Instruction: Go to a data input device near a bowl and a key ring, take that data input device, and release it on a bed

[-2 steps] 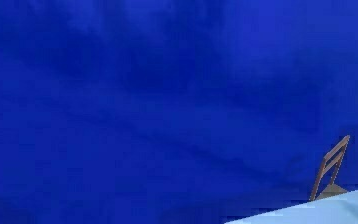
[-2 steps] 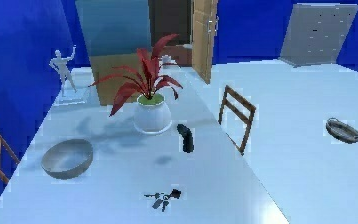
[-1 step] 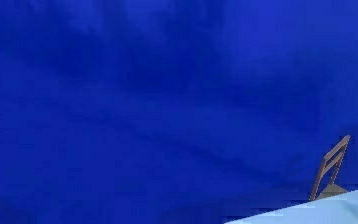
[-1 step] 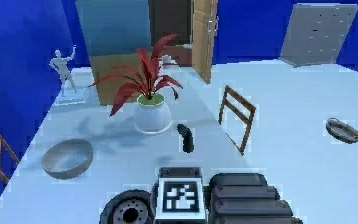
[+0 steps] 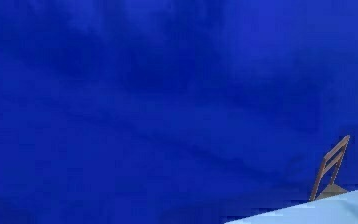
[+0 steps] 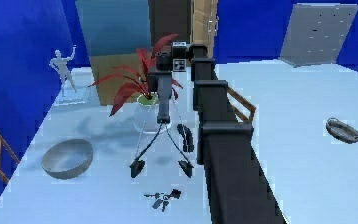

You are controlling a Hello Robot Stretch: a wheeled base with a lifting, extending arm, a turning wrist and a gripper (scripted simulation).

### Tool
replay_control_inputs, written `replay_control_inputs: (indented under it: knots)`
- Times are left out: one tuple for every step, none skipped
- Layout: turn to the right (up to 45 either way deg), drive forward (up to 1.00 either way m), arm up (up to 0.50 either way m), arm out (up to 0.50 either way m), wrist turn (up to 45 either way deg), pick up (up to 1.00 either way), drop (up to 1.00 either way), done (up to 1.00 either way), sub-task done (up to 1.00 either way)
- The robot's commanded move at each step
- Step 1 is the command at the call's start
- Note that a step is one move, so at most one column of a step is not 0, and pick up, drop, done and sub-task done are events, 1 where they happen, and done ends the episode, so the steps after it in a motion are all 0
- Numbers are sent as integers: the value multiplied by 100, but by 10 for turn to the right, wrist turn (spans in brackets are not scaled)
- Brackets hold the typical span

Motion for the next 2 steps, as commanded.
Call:
replay_control_inputs:
  knots:
    - [0,0,0,0,450,0,0,0,0]
    - [0,0,0,0,450,0,0,0,0]
